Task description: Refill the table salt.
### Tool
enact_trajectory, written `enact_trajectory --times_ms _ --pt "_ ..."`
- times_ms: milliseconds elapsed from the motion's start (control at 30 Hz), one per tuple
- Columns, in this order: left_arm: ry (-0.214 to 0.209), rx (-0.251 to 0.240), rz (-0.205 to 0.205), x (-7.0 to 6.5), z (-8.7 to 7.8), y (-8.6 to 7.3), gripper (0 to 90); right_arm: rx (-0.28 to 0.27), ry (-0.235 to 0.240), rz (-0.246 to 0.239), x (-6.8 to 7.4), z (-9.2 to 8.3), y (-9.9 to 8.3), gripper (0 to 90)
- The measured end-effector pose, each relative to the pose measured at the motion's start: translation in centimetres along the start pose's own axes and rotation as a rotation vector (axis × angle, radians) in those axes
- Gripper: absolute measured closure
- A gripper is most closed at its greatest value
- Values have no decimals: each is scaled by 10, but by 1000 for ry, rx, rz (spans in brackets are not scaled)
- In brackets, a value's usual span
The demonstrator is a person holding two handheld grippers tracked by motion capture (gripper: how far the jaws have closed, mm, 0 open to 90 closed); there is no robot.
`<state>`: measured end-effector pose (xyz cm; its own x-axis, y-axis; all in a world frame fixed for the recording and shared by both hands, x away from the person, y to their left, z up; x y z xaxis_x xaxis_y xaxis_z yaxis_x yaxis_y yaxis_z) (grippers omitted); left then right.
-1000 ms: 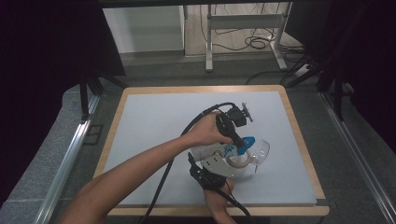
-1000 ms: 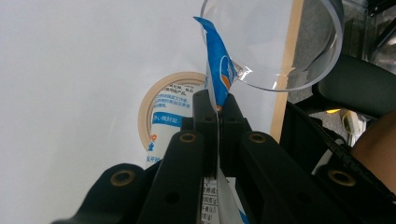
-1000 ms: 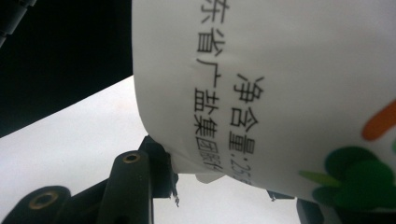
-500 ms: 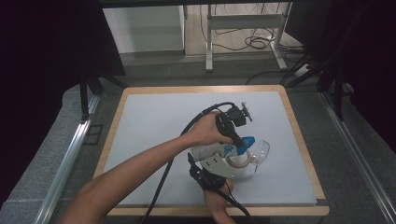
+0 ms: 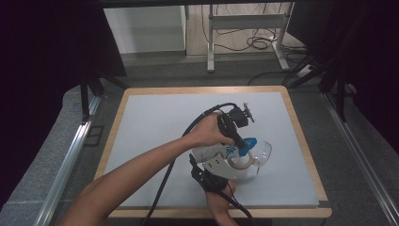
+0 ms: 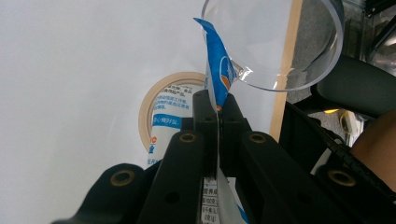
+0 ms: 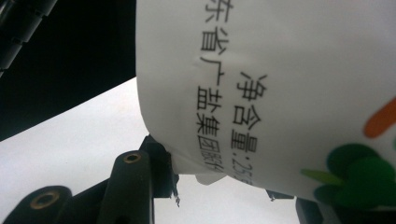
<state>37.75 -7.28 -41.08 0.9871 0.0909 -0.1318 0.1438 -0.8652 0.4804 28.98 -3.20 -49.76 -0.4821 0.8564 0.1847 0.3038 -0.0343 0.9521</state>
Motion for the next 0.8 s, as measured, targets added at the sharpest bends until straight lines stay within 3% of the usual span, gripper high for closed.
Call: enact_trajectory --times_ms 800 --pt "0 8 -2 3 0 0 898 -2 4 -8 -1 1 2 549"
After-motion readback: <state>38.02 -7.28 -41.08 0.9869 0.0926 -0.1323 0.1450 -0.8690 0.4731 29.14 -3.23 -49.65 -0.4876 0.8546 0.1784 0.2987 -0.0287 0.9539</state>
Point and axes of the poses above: each handheld gripper's, and its own axes: z roughly forward along the jaws, y roughly out of its top, x roughly to its left, the point moved 5 cm from there along z, roughly forward along the jaws, and after that the axes turned 11 degrees about z, right-handed, at the moved point
